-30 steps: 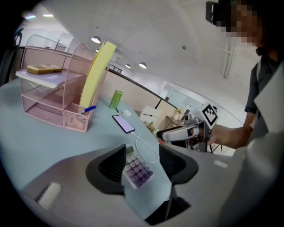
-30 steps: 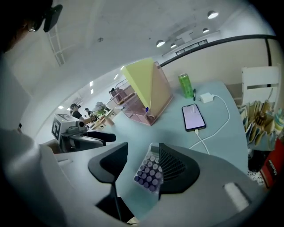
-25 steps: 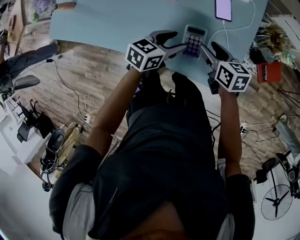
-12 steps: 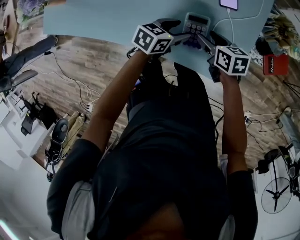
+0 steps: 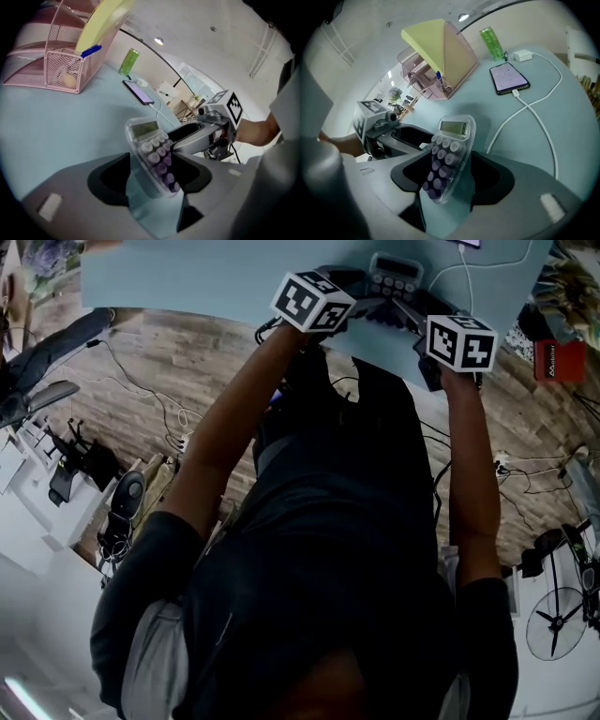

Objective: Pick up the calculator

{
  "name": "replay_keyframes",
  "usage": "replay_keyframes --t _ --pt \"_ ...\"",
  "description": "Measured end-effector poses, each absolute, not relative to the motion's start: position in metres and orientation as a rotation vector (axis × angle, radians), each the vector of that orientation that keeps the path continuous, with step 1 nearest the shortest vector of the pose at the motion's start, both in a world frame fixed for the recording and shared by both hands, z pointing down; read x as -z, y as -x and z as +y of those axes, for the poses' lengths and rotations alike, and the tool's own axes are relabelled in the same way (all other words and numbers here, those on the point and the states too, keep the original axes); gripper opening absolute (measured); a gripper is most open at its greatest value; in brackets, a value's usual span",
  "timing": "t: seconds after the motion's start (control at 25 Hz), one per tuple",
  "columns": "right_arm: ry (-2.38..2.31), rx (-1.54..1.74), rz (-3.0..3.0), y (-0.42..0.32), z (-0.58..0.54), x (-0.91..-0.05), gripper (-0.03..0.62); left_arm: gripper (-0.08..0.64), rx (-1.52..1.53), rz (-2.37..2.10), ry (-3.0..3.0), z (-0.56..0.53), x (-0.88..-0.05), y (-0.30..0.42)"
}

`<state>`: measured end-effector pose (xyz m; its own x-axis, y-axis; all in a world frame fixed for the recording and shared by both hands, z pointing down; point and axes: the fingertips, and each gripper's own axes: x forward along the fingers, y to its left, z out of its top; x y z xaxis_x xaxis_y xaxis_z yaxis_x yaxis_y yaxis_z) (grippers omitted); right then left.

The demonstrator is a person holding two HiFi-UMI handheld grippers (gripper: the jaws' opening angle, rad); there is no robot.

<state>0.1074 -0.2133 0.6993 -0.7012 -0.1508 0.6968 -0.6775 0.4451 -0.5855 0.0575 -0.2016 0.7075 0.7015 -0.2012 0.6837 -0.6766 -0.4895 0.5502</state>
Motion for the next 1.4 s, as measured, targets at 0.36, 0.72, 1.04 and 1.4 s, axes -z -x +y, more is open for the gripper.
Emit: replay_keyframes --t 0.36,0.72,1.04,1.4 --pt "-0.757 -1.167 -2.144 -0.110 -0.212 -0.701 0.239 0.281 -0.718 -0.682 -2.051 -0.202 -0.709 -0.060" --pt "-0.883 -1.123 -2.195 -0.113 -0.219 -0.680 0.213 0.216 -0.706 -0.770 -2.127 -0.206 -0.684 -0.055" --pt "-0.967 -1.023 -2.260 -0.114 -0.230 -0.645 0.201 0.212 -0.673 -0.811 -2.198 -0.212 -0.650 -0.055" --pt "-1.037 -0.928 -2.343 -0.103 -0.238 -0.599 0.201 0.207 -0.625 -0.872 -2.312 -0.231 -0.593 -0.044"
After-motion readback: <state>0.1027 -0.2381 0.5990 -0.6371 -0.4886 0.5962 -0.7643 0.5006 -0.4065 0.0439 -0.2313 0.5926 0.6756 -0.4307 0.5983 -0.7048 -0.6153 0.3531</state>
